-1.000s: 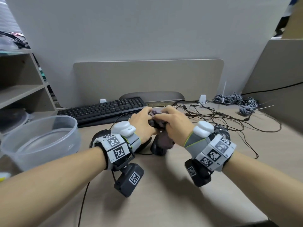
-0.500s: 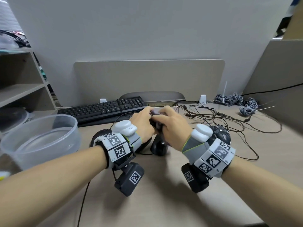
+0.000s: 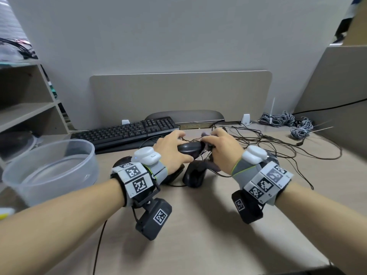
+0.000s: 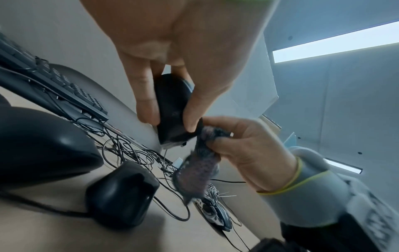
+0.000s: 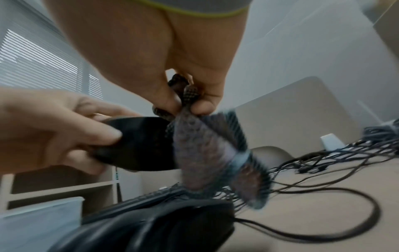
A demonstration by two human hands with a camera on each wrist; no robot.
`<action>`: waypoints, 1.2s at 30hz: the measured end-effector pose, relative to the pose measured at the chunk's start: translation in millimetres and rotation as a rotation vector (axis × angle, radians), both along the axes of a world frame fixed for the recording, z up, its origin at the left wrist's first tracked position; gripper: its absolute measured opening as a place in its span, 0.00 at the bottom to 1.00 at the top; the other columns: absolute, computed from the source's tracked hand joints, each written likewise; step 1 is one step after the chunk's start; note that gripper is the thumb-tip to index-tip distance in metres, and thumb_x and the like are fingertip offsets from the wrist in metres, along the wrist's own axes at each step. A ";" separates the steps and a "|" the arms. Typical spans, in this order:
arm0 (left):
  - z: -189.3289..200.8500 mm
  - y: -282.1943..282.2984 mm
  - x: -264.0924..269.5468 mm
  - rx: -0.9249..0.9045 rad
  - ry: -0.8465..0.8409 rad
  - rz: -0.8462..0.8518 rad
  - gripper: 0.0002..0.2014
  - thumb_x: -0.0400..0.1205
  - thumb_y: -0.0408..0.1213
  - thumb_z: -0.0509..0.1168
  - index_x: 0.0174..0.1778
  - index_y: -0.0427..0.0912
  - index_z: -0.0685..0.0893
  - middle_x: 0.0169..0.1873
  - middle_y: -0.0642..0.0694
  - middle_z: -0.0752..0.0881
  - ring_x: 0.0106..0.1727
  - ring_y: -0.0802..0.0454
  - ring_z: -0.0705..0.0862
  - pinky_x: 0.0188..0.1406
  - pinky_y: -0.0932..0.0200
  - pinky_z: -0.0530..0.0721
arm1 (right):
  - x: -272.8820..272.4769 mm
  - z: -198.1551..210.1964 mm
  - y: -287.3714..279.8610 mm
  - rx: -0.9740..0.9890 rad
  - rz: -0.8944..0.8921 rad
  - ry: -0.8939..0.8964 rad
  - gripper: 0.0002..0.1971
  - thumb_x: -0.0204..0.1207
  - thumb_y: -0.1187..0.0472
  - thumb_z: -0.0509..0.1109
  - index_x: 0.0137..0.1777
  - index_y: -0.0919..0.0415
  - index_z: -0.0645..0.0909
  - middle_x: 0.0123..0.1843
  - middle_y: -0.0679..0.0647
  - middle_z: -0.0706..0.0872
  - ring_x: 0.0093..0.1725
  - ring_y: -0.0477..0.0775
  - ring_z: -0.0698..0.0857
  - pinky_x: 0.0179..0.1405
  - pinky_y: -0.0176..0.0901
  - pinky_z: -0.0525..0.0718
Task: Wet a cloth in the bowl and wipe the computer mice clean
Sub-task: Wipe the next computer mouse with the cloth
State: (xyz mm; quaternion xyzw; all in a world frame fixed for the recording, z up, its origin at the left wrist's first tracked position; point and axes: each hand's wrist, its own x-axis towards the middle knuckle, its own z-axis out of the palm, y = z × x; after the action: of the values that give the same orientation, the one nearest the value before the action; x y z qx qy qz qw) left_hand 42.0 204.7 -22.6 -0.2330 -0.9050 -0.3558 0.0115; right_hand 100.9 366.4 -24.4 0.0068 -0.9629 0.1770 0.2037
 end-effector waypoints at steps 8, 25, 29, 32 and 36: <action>1.3 1.6 2.9 0.411 -0.302 -0.110 0.13 0.80 0.32 0.70 0.56 0.54 0.82 0.60 0.39 0.84 0.44 0.33 0.91 0.42 0.34 0.90 | -2.1 1.0 12.0 -0.129 -0.075 0.088 0.24 0.64 0.77 0.62 0.59 0.59 0.80 0.59 0.60 0.82 0.61 0.62 0.79 0.58 0.43 0.70; 14.1 11.1 0.7 0.625 -0.348 -0.077 0.10 0.84 0.30 0.65 0.61 0.39 0.80 0.62 0.36 0.80 0.49 0.30 0.89 0.37 0.43 0.92 | -12.4 1.3 8.2 -0.229 -0.108 0.121 0.18 0.65 0.74 0.65 0.54 0.59 0.81 0.54 0.60 0.84 0.57 0.62 0.81 0.51 0.41 0.70; 16.4 11.5 -3.3 0.654 -0.425 -0.001 0.07 0.86 0.34 0.62 0.58 0.42 0.77 0.64 0.37 0.78 0.49 0.31 0.89 0.37 0.45 0.92 | -4.9 -4.4 -8.2 -0.312 0.000 0.143 0.14 0.66 0.72 0.68 0.50 0.56 0.78 0.51 0.55 0.84 0.52 0.54 0.81 0.46 0.37 0.71; 13.1 14.0 -3.9 0.657 -0.564 -0.003 0.05 0.86 0.39 0.62 0.51 0.41 0.77 0.54 0.35 0.83 0.46 0.38 0.88 0.36 0.49 0.91 | -7.7 3.8 -5.1 -0.366 0.009 0.208 0.13 0.65 0.71 0.68 0.47 0.56 0.78 0.49 0.56 0.85 0.51 0.56 0.82 0.48 0.42 0.74; 16.2 19.4 -7.9 0.716 -0.697 -0.003 0.10 0.88 0.42 0.56 0.47 0.42 0.79 0.37 0.40 0.81 0.31 0.46 0.78 0.30 0.58 0.76 | -0.6 10.4 -14.3 -0.278 0.070 0.257 0.14 0.63 0.73 0.69 0.47 0.58 0.79 0.48 0.57 0.81 0.47 0.54 0.78 0.43 0.36 0.70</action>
State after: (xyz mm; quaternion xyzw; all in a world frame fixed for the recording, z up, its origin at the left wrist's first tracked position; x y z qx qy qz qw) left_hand 34.1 224.2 -6.3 -0.0830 -0.6758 -0.7008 -0.2127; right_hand 100.3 352.2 -14.0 0.0345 -0.8945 0.3128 0.3176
